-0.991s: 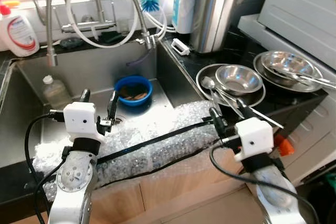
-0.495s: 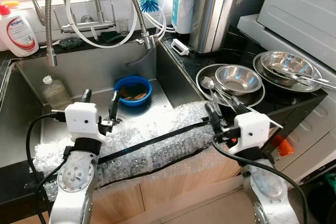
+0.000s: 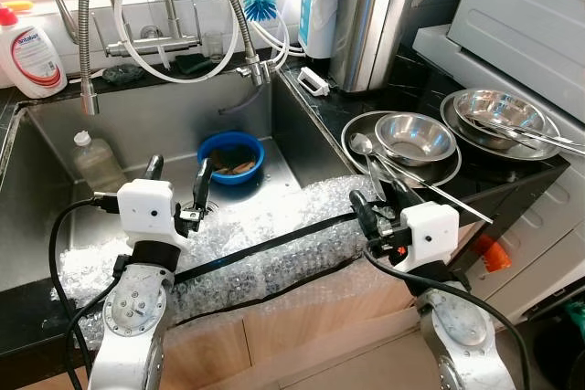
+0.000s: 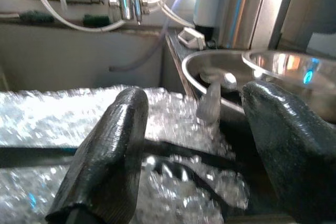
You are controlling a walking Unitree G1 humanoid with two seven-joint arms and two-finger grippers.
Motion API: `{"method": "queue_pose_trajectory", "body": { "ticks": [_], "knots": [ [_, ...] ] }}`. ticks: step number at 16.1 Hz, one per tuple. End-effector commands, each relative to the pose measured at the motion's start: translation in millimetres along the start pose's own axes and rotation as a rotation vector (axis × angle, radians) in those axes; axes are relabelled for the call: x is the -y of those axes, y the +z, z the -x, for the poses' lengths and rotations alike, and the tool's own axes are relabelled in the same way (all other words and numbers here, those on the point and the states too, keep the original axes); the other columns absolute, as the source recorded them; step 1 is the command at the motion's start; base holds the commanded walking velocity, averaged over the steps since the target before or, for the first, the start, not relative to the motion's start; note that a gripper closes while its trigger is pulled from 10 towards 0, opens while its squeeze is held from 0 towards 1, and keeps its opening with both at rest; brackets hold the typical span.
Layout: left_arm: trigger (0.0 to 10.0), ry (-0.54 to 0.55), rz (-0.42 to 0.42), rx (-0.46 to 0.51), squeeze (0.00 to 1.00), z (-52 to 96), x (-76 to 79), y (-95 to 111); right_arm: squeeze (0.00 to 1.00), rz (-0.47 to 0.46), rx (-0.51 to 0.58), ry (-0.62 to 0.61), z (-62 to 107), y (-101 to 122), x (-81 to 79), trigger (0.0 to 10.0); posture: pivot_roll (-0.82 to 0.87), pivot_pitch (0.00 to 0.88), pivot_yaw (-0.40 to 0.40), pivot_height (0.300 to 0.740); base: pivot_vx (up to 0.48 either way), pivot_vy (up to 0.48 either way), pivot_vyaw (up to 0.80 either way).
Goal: Kitchen organization
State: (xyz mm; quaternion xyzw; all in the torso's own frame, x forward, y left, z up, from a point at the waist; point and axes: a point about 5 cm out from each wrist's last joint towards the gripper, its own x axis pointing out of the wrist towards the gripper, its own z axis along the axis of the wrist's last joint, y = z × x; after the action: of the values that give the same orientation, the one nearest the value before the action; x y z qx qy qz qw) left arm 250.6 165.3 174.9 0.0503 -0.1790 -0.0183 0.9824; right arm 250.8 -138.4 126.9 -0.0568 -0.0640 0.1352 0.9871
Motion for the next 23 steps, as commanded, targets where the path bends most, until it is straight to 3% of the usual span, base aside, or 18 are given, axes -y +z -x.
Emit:
{"method": "queue_pose_trajectory", "body": {
  "ticks": [1, 2, 3, 4, 5, 6, 7, 10, 11, 13, 15, 16, 17, 18, 21, 22, 23],
  "knots": [
    [10.0, -0.003, -0.019, -0.017, 0.00, 1.7, 0.1, -4, 0.00, 0.002, -0.024, -0.021, 0.3, -4, 3.8, 10.0, 0.02, 0.030, -0.039, 0.740, 0.000, 0.000, 0.00],
    [10.0, -0.003, -0.020, -0.017, 0.00, 1.9, 0.0, -4, 0.00, 0.008, -0.028, -0.029, -0.1, -4, 4.8, 8.9, 0.02, 0.031, -0.039, 0.740, 0.000, 0.000, 0.00],
    [10.0, -0.003, -0.022, -0.019, 0.00, 2.1, -0.1, -4, 0.00, 0.011, -0.032, -0.035, -0.7, -5, 5.6, 5.1, 0.02, 0.031, -0.040, 0.740, 0.000, 0.000, 0.00],
    [10.0, -0.002, -0.022, -0.019, 0.00, 2.1, 0.0, -4, 0.00, 0.009, -0.031, -0.038, -1.2, -5, 6.1, 4.5, 0.02, 0.032, -0.039, 0.740, 0.000, 0.000, 0.00],
    [10.0, -0.002, -0.023, -0.019, 0.00, 2.3, 0.3, -4, 0.00, 0.007, -0.030, -0.041, -1.7, -5, 6.5, 4.9, 0.02, 0.032, -0.039, 0.740, 0.000, 0.000, 0.00],
    [10.0, -0.002, -0.022, -0.019, 0.00, 2.3, 0.2, -4, 0.00, 0.009, -0.028, -0.037, -2.0, -5, 6.1, 6.7, 0.02, 0.031, -0.039, 0.740, 0.000, 0.000, 0.00],
    [10.0, -0.003, -0.023, -0.017, 0.00, 2.3, 0.4, -4, 0.00, 0.009, -0.028, -0.040, -2.9, -5, 6.4, 10.0, 0.02, 0.031, -0.039, 0.740, 0.000, 0.000, 0.00],
    [10.0, -0.006, -0.024, -0.017, 0.00, 2.3, 0.8, -4, 0.00, 0.013, -0.019, -0.039, -4.4, -3, 6.5, 10.0, 0.02, 0.031, -0.038, 0.740, 0.000, 0.000, 0.00],
    [10.0, -0.006, -0.025, -0.016, 0.00, 2.2, 0.9, -3, 0.00, 0.015, -0.012, -0.044, -4.9, -2, 7.5, 8.5, 0.01, 0.031, -0.038, 0.740, 0.000, 0.000, 0.00],
    [10.0, -0.007, -0.024, -0.017, 0.00, 2.4, 1.3, -4, 0.00, 0.015, -0.003, -0.045, -6.5, -1, 8.0, 9.8, 0.01, 0.030, -0.038, 0.740, 0.000, 0.000, 0.00],
    [10.0, -0.008, -0.026, -0.017, 0.00, 2.4, 1.7, -4, 0.00, 0.014, 0.000, -0.047, -7.2, -1, 8.6, 9.5, 0.02, 0.028, -0.037, 0.740, 0.000, 0.000, 0.00],
    [10.0, -0.007, -0.026, -0.016, 0.00, 2.3, 2.0, -4, 0.00, 0.015, 0.007, -0.054, -8.0, 0, 9.1, 7.5, 0.02, 0.026, -0.037, 0.740, 0.000, 0.000, 0.00],
    [10.0, -0.009, -0.026, -0.016, 0.00, 2.4, 2.3, -4, 0.00, 0.015, 0.011, -0.045, -8.6, 0, 8.3, 2.0, 0.02, 0.026, -0.037, 0.740, 0.000, 0.000, 0.00],
    [10.0, -0.010, -0.025, -0.017, 0.00, 2.3, 2.7, -4, 0.00, 0.012, 0.012, -0.043, -9.3, 0, 7.5, 1.5, 0.02, 0.026, -0.038, 0.740, 0.000, 0.000, 0.00],
    [10.0, -0.012, -0.025, -0.018, 0.00, 2.1, 3.2, -4, 0.00, 0.013, 0.008, -0.042, -10.1, 0, 7.2, 4.2, 0.02, 0.024, -0.040, 0.740, 0.000, 0.000, 0.00],
    [10.0, -0.013, -0.024, -0.019, 0.00, 2.0, 3.7, -4, 0.00, 0.017, 0.006, -0.045, -10.3, -1, 7.9, 6.6, 0.02, 0.024, -0.040, 0.740, 0.000, 0.000, 0.00],
    [10.0, -0.013, -0.023, -0.019, 0.00, 2.2, 3.7, -4, 0.00, 0.018, 0.004, -0.046, -10.1, -1, 8.4, 10.0, 0.02, 0.024, -0.040, 0.740, 0.000, 0.000, 0.00]
  ]
}}
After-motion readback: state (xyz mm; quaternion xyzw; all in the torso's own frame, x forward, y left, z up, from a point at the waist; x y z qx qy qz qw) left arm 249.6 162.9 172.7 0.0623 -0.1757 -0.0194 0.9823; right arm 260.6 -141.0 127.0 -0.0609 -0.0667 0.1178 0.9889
